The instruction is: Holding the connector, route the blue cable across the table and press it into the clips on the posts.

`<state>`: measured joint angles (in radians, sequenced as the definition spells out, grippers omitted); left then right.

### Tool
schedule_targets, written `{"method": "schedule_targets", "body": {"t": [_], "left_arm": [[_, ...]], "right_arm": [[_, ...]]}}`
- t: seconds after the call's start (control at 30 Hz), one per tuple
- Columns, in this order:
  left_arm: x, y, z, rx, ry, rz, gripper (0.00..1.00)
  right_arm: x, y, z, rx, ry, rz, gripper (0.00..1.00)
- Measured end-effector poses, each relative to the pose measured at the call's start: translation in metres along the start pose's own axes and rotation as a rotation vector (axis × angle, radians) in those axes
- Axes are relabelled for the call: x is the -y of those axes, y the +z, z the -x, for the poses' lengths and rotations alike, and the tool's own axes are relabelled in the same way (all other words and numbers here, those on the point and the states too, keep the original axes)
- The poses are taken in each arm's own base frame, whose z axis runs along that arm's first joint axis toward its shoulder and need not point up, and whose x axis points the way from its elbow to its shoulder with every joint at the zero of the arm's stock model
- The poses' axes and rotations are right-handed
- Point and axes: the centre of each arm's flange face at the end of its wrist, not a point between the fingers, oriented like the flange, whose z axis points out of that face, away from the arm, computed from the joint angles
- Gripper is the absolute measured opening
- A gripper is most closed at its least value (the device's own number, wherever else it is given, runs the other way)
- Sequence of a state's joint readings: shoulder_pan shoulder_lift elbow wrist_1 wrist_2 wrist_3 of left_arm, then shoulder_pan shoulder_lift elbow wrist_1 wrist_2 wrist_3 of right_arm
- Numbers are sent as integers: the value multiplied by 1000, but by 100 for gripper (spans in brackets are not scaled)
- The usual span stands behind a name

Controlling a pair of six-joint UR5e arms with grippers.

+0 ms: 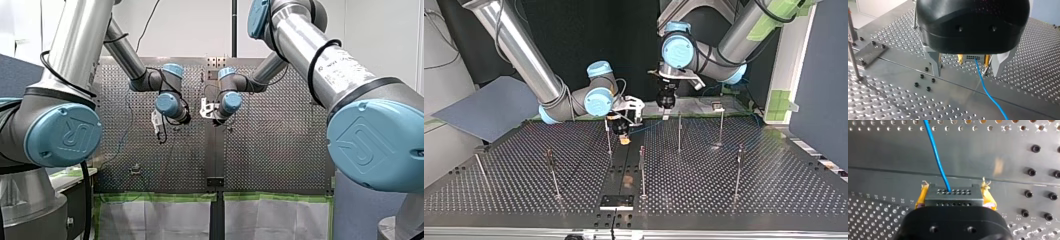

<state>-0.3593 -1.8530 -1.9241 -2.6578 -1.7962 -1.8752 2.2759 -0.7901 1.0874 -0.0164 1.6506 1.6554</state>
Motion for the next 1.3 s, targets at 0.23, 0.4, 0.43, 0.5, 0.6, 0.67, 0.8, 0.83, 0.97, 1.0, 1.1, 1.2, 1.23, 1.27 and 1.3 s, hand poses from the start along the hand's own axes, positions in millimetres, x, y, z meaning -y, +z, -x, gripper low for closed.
{"method": "schedule_targets", "body": {"t": [0.23, 0.4, 0.43, 0.5, 0.6, 0.67, 0.8, 0.83, 0.97, 1.0, 1.1, 1.2, 1.23, 1.27, 1.3], "left_arm": [[0, 27, -7, 8, -11, 25, 100], [-1, 46, -13, 19, -36, 40, 100], [-2, 48, -16, 17, -40, 43, 100], [-5, 52, -23, 7, -44, 49, 100], [-8, 56, -31, -5, -46, 58, 100], [-11, 58, -32, -3, -50, 61, 100], [-13, 66, -25, 17, -66, 55, 100], [-13, 68, -23, 23, -70, 53, 100], [-9, 78, -19, 27, -84, 36, 100], [-6, 80, -21, 18, -84, 26, 100], [-2, 87, -27, -5, -84, 11, 100], [-2, 97, -31, -8, -102, 13, 100], [-3, 100, -32, -7, -108, 18, 100], [-4, 103, -33, -5, -114, 23, 100], [-5, 106, -34, -5, -120, 32, 100]], "right_arm": [[1, 0, 0, 1, 0, -14, 0], [3, -1, 0, 1, -1, -18, 0], [3, -1, 0, 2, -1, -19, 0], [4, -1, 0, 2, -1, -20, 0], [3, 0, 0, 2, 0, -22, 0], [3, 0, 0, 2, 0, -23, 0], [4, 0, 0, 2, 0, -33, 0], [4, 0, 0, 2, 0, -35, 0], [5, 0, 0, 1, 0, -39, 0], [5, 0, 0, 1, 0, -39, 0], [4, 0, 0, 1, 0, -39, 0], [4, 0, 0, 1, 1, -39, 0], [3, 0, 0, 1, 1, -38, 0], [3, 0, -1, 1, 1, -38, 0], [3, 0, -1, 1, 1, -38, 0]]}}
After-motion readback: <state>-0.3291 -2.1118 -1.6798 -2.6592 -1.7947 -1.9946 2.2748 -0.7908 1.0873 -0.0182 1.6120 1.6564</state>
